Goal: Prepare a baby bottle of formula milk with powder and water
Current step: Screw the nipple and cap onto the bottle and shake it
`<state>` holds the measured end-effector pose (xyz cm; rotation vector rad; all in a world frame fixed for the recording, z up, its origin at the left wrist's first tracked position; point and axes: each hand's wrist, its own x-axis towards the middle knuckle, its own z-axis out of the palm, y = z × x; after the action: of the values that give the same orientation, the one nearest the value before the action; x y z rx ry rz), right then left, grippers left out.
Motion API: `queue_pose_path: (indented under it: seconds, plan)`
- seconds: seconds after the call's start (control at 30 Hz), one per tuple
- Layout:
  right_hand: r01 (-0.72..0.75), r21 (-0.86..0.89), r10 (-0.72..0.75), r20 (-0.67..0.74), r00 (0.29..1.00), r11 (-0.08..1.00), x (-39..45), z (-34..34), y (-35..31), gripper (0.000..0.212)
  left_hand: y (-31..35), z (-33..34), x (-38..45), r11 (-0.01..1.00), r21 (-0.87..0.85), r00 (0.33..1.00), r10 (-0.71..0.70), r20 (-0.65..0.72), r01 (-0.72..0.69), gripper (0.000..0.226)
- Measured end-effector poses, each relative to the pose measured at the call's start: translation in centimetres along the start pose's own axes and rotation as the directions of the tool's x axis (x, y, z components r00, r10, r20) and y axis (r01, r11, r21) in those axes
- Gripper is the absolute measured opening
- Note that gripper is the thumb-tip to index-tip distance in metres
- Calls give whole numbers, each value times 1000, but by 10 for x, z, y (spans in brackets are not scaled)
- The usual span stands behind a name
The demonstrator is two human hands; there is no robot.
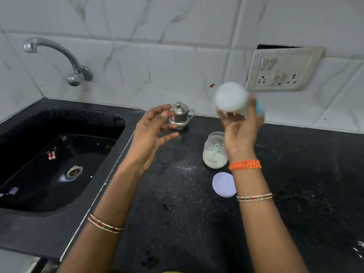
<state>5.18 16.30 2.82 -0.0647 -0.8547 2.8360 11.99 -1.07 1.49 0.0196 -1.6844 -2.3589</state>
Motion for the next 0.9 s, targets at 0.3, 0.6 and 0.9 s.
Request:
queue_pose_path:
  seconds: [0.3, 0.6, 0.9]
  plan:
    - [87, 8, -86, -75, 993, 996, -23, 8, 13, 64, -10, -15, 2, 996, 46, 993, -72, -97, 77, 18]
    - [148, -133, -140, 71, 988, 980, -31, 10, 19, 87, -24, -19, 3, 985, 23, 980, -166, -107, 169, 17]
    - [254, -143, -222, 209, 952, 956, -34, 42, 6, 93, -26, -17, 8, 987, -15, 983, -159, -89, 158, 18]
